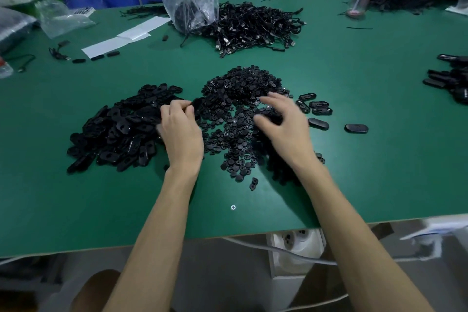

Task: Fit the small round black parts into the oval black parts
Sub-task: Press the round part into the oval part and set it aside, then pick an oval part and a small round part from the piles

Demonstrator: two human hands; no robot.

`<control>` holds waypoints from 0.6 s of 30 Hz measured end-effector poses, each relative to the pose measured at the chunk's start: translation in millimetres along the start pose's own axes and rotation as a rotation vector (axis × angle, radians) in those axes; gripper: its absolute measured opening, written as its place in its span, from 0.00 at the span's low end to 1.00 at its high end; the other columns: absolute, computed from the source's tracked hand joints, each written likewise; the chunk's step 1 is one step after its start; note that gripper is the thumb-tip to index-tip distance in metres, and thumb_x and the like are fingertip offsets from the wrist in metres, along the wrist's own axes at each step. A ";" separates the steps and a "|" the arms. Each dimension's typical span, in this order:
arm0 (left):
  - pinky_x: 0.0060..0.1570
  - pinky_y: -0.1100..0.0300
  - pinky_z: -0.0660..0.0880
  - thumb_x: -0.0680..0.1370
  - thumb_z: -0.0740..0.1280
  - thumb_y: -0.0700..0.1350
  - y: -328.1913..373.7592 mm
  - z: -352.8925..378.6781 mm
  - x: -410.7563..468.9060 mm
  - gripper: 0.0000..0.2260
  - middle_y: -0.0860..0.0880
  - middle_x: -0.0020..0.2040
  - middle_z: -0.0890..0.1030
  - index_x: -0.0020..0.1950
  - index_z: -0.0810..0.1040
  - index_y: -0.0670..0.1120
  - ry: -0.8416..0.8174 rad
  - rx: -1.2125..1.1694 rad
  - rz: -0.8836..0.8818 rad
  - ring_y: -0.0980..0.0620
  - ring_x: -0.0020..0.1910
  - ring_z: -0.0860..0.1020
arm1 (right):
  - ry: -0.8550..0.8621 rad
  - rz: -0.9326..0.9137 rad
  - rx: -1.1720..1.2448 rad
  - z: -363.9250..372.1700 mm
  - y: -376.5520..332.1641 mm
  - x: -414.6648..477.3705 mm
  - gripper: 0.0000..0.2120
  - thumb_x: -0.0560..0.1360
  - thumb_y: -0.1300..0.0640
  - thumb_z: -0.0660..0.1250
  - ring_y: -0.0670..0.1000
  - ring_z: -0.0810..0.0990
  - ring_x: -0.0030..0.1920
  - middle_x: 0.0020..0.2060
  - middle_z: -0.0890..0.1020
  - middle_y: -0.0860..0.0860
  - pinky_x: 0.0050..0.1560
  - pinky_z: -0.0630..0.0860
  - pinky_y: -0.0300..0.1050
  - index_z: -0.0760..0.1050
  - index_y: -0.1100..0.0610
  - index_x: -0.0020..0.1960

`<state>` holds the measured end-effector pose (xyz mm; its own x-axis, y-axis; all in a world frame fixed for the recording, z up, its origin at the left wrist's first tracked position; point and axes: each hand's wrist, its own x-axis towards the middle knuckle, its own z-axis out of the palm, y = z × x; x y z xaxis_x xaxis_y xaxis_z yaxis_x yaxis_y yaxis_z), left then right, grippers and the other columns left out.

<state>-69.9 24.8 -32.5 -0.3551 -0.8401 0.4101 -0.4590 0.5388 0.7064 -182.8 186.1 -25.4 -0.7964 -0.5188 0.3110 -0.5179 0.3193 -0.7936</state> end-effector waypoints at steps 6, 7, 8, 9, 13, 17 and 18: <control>0.51 0.55 0.82 0.83 0.69 0.41 13.0 1.2 -5.1 0.03 0.45 0.51 0.83 0.56 0.78 0.46 -0.163 -0.398 -0.010 0.53 0.44 0.85 | -0.211 -0.114 -0.266 7.6 6.3 1.9 0.13 0.81 0.50 0.70 0.52 0.71 0.69 0.65 0.81 0.49 0.67 0.68 0.49 0.82 0.52 0.63; 0.50 0.54 0.83 0.82 0.69 0.40 13.4 1.9 -5.6 0.04 0.45 0.51 0.83 0.57 0.78 0.45 -0.185 -0.423 -0.001 0.53 0.43 0.85 | -0.198 -0.112 -0.249 7.8 7.4 1.9 0.10 0.80 0.51 0.71 0.52 0.72 0.67 0.61 0.82 0.48 0.63 0.68 0.47 0.83 0.52 0.60; 0.50 0.55 0.83 0.82 0.69 0.40 13.8 2.4 -6.6 0.05 0.45 0.52 0.82 0.58 0.79 0.45 -0.198 -0.418 0.011 0.53 0.44 0.85 | -0.189 -0.110 -0.240 8.1 8.1 1.7 0.08 0.80 0.52 0.71 0.52 0.72 0.65 0.59 0.82 0.48 0.60 0.67 0.45 0.84 0.52 0.58; 0.51 0.56 0.82 0.82 0.69 0.39 13.4 3.4 -7.2 0.06 0.46 0.54 0.81 0.59 0.79 0.44 -0.190 -0.373 0.027 0.53 0.45 0.84 | -0.186 -0.109 -0.237 8.7 8.5 1.6 0.07 0.80 0.53 0.71 0.52 0.72 0.64 0.58 0.82 0.48 0.58 0.67 0.45 0.84 0.52 0.56; 0.58 0.64 0.73 0.83 0.66 0.37 1.2 0.8 -1.7 0.12 0.46 0.63 0.73 0.66 0.79 0.43 0.049 -0.037 -0.031 0.55 0.53 0.75 | -0.178 -0.097 -0.216 9.4 8.5 1.2 0.05 0.80 0.53 0.71 0.51 0.73 0.63 0.56 0.83 0.47 0.56 0.65 0.43 0.84 0.51 0.54; 0.62 0.51 0.60 0.74 0.63 0.24 -4.5 -6.4 2.9 0.27 0.41 0.69 0.65 0.71 0.74 0.42 0.232 0.201 -0.189 0.41 0.65 0.66 | -0.168 -0.099 -0.215 10.1 8.3 0.3 0.06 0.81 0.54 0.70 0.51 0.73 0.64 0.57 0.83 0.47 0.57 0.65 0.42 0.84 0.52 0.56; 0.62 0.50 0.59 0.73 0.62 0.23 -2.7 -6.6 2.0 0.29 0.40 0.70 0.64 0.72 0.74 0.42 0.233 0.211 -0.173 0.40 0.66 0.65 | -0.166 -0.101 -0.218 10.1 8.3 0.6 0.07 0.81 0.54 0.70 0.51 0.73 0.64 0.57 0.83 0.48 0.57 0.65 0.42 0.84 0.52 0.56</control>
<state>-64.0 21.2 -29.9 -0.0735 -0.8985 0.4328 -0.6627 0.3683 0.6521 -184.4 180.4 -37.1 -0.6846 -0.6735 0.2788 -0.6613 0.4129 -0.6263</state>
